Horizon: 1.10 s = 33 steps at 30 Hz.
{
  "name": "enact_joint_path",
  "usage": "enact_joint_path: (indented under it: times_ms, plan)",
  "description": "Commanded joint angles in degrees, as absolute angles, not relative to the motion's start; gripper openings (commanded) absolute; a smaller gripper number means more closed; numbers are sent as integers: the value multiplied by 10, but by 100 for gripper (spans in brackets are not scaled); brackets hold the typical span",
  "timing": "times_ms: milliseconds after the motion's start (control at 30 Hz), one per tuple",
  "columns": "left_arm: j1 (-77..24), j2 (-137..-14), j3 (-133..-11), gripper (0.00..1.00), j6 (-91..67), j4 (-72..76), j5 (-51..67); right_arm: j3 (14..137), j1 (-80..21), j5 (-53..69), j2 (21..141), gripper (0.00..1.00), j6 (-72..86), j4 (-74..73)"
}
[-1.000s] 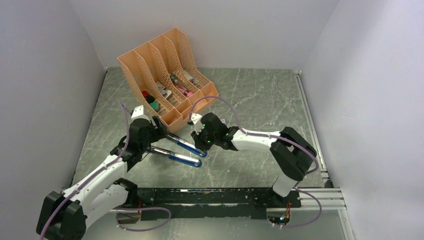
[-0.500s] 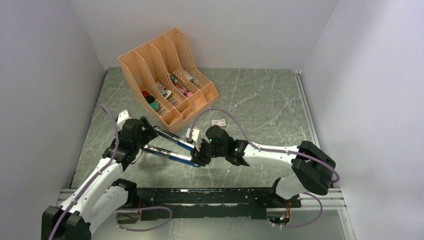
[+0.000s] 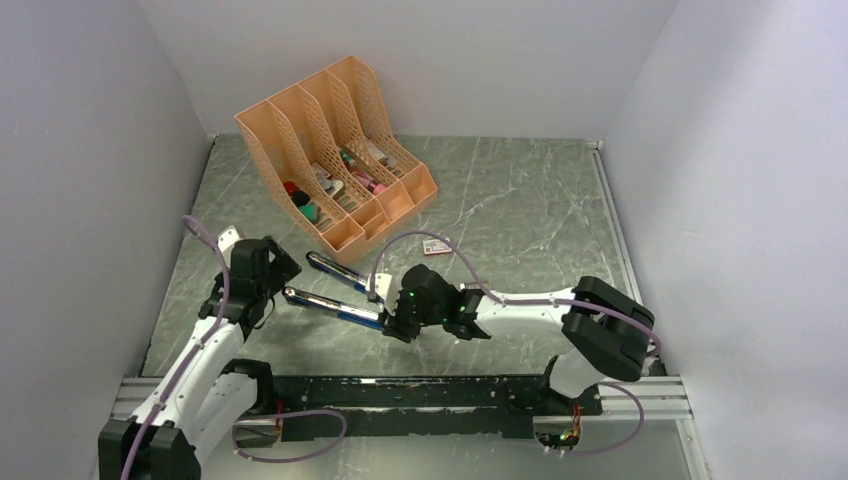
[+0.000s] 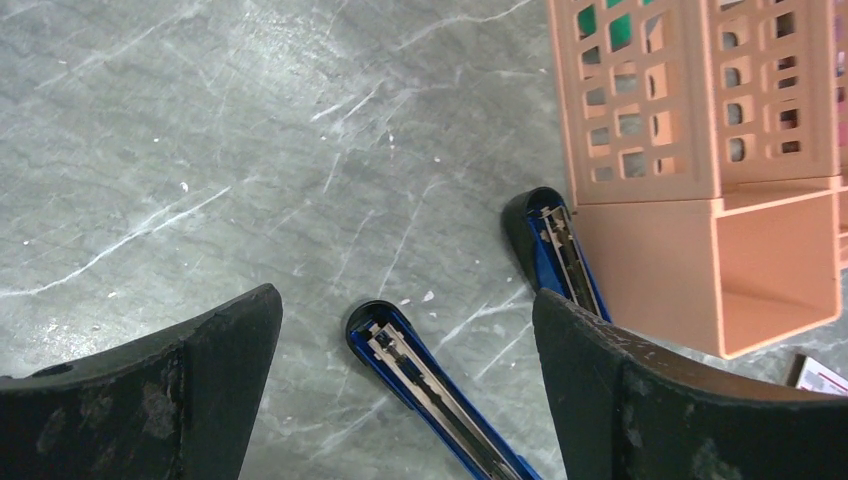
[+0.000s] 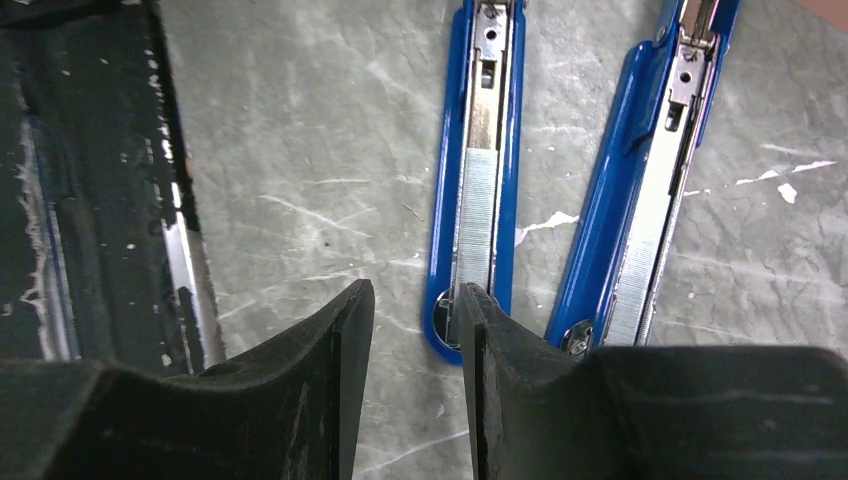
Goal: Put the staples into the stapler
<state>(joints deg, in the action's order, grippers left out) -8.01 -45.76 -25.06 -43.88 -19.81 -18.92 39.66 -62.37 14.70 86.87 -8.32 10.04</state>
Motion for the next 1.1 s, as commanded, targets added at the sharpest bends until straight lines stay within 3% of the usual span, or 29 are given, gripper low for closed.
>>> enact_joint_path:
  times_ms: [0, 167, 333, 767, 1067]
  plan:
    - [-67, -471, -239, 100, -425, -159, -174, 397, -626, 117, 888, 41, -103, 121]
    - [-63, -489, -231, 100, -422, -132, -168, 398, -625, 107, 904, 40, -113, 120]
    - [-62, -507, -210, 99, -427, -89, -149, 402, -625, 109, 922, 32, -122, 114]
    - [-61, -511, -206, 98, -423, -76, -147, 397, -623, 106, 841, 35, -143, 116]
    - [-59, -526, -211, 98, -425, -79, -146, 404, -601, 159, 894, 36, -156, 116]
